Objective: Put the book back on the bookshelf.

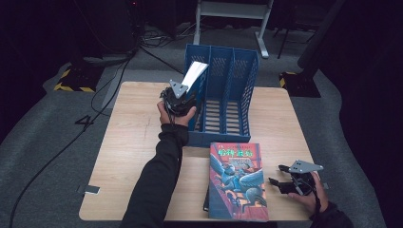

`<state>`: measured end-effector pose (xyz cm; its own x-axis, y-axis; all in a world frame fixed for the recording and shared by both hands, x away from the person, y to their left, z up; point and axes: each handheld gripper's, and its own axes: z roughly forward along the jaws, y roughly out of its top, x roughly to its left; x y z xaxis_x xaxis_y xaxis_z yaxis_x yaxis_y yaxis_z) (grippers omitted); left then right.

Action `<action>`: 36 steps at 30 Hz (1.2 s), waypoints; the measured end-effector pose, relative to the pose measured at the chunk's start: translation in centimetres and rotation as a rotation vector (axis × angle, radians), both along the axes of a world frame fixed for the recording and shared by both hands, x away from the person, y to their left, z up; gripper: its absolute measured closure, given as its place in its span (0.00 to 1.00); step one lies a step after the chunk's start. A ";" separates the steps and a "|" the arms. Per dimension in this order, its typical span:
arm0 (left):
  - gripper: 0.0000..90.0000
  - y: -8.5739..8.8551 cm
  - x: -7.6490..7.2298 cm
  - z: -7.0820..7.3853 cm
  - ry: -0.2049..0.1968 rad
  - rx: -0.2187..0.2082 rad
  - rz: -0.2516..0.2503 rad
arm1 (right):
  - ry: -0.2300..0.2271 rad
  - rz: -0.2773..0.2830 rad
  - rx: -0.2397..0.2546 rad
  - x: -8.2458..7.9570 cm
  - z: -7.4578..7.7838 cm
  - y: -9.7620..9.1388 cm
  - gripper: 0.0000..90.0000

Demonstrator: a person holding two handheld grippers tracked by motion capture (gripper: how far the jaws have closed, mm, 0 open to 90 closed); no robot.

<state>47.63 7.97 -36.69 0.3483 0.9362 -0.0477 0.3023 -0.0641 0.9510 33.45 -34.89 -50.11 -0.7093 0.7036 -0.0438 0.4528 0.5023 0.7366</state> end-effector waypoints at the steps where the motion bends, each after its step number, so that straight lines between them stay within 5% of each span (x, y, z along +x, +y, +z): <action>1: 0.65 0.0 0.0 0.0 0.000 0.000 0.000 | 0.000 0.000 0.000 0.0 0.0 0.0 0.32; 11: 0.58 0.9 -0.4 -0.4 0.000 0.001 -0.046 | 0.000 0.003 0.000 0.0 0.0 0.0 0.32; 19: 0.51 2.3 -2.0 -1.7 0.010 0.096 -0.160 | 0.001 0.005 0.000 0.0 0.0 0.1 0.32; 28: 0.51 3.0 -2.9 -3.1 0.012 0.133 -0.198 | 0.002 0.004 0.002 0.0 0.0 0.2 0.32; 36: 0.51 3.0 -3.0 -5.1 0.069 0.190 -0.235 | 0.002 0.006 0.003 0.0 0.0 0.2 0.32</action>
<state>44.60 10.98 -41.81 0.5587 0.8244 0.0900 0.3210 -0.3151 0.8931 33.44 -34.70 -50.15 -0.7139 0.6991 -0.0404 0.4509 0.5030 0.7374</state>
